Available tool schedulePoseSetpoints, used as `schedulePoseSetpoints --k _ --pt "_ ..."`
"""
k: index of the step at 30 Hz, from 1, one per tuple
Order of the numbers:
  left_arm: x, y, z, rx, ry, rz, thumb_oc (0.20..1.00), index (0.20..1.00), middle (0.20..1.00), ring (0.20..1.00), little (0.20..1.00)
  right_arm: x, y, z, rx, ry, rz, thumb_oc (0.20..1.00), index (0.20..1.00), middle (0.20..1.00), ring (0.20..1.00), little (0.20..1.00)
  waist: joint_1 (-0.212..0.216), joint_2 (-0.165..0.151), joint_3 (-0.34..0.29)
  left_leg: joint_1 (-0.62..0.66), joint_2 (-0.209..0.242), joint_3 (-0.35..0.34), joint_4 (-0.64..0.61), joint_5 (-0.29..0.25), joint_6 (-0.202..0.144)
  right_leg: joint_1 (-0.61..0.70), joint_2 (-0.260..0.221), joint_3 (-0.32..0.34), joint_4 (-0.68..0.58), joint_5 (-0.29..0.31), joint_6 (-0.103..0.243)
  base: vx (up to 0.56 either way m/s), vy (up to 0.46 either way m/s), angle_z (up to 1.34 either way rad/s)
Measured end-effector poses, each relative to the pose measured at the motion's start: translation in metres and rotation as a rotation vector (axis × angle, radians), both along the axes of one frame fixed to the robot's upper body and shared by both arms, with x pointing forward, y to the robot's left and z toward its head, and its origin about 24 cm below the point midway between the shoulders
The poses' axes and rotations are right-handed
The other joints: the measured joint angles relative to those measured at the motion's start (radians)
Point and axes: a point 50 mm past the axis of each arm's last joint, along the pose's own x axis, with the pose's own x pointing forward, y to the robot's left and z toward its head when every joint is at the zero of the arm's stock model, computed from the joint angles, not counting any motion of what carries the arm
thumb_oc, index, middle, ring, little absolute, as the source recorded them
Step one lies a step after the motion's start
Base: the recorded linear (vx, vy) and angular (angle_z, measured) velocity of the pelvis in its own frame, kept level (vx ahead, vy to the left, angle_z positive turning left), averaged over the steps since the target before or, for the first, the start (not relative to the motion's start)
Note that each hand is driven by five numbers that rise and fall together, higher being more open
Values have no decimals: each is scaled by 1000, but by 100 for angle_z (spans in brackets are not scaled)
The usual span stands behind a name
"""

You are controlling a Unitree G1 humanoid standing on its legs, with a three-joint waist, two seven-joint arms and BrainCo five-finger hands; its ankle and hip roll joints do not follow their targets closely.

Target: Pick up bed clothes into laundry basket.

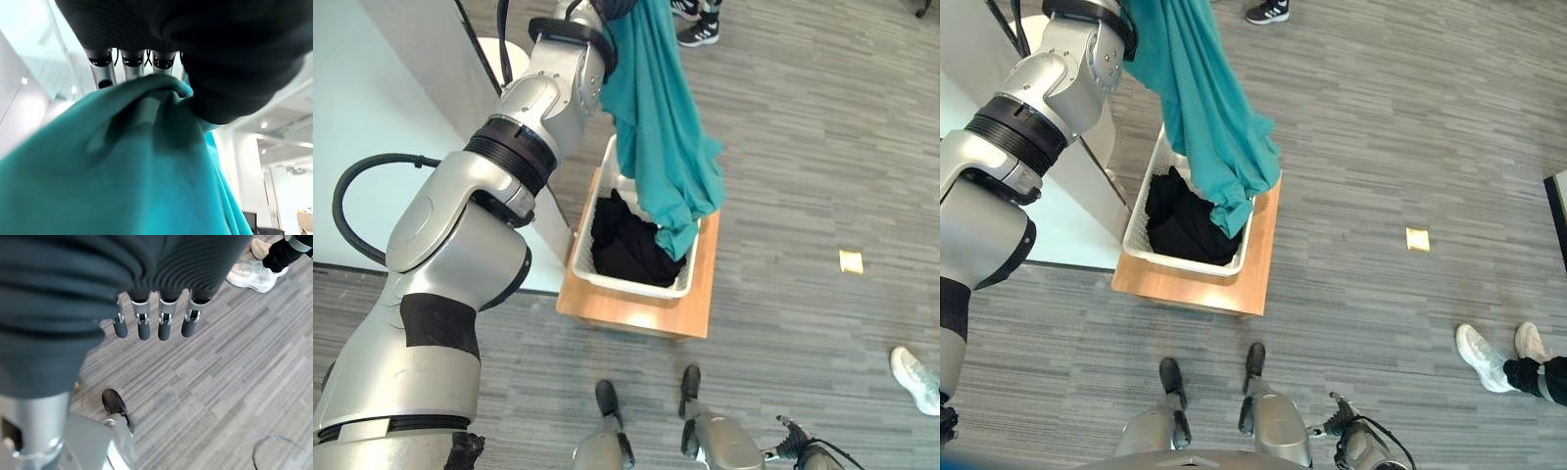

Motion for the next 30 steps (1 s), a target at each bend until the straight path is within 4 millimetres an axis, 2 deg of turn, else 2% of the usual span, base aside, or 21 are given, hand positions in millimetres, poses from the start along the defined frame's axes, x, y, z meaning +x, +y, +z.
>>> schedulePoseSetpoints --k 3,11,14,15,17,20,22,27,30 --pt "-1 -1 3 2 -13 -2 200 200 200 200 200 -1 0 0 0 2 -1 1000 1000 1000 1000 1000 2 -1 -41 1 0 -2 0 0 0 2 1 -3 0 0 0 4 0 1" --pt "-1 -7 0 26 -17 -8 200 200 200 200 200 -9 1 -3 4 21 -6 1000 1000 1000 1000 1000 2 -17 -81 15 -4 -3 0 0 0 16 -2 -6 1 0 0 3 17 2" --pt "3 -14 -14 36 15 -22 200 200 200 200 200 -17 0 -5 2 37 -13 1000 1000 1000 1000 1000 5 -17 -86 15 -8 -3 0 0 0 15 -4 -3 0 0 0 -24 8 -1" --pt "5 -21 -26 32 49 -53 200 200 200 200 200 -23 0 -6 1 50 -21 1000 1000 1000 1000 1000 4 -17 -86 12 -11 -3 0 0 1 12 -7 -1 0 0 1 -36 8 -5" --pt "6 -29 -37 32 75 -83 200 200 200 200 200 -26 -1 -7 0 59 -25 1000 1000 1000 1000 1000 3 -17 -86 6 -12 -1 0 0 1 4 -10 3 0 1 1 -32 1 -6" --pt "4 -53 -71 -5 169 -205 200 200 200 200 200 -34 -2 -8 -5 80 -34 1000 1000 1000 1000 1000 3 -18 -86 -10 -12 -2 0 2 4 -11 -9 3 0 3 1 -11 0 0" --pt "4 -58 -86 4 219 -231 200 200 200 200 200 -33 -2 -8 -7 77 -35 1000 1000 1000 1000 1000 0 -18 -85 -11 -12 0 0 2 4 -14 -9 5 0 4 0 -1 2 -3" --pt "-4 -89 -112 -25 312 -339 200 200 200 200 200 -35 -2 -8 -7 80 -40 1000 1000 1000 1000 1000 2 -16 -77 -13 -11 -6 0 1 4 -12 -9 -4 0 2 3 -1 2 4" --pt "-5 -92 -112 -30 324 -351 200 200 200 200 200 -30 -2 -7 -8 67 -38 1000 1000 1000 1000 1000 2 -12 -55 -15 -13 -7 0 1 4 -13 -9 -4 0 1 5 0 0 0"
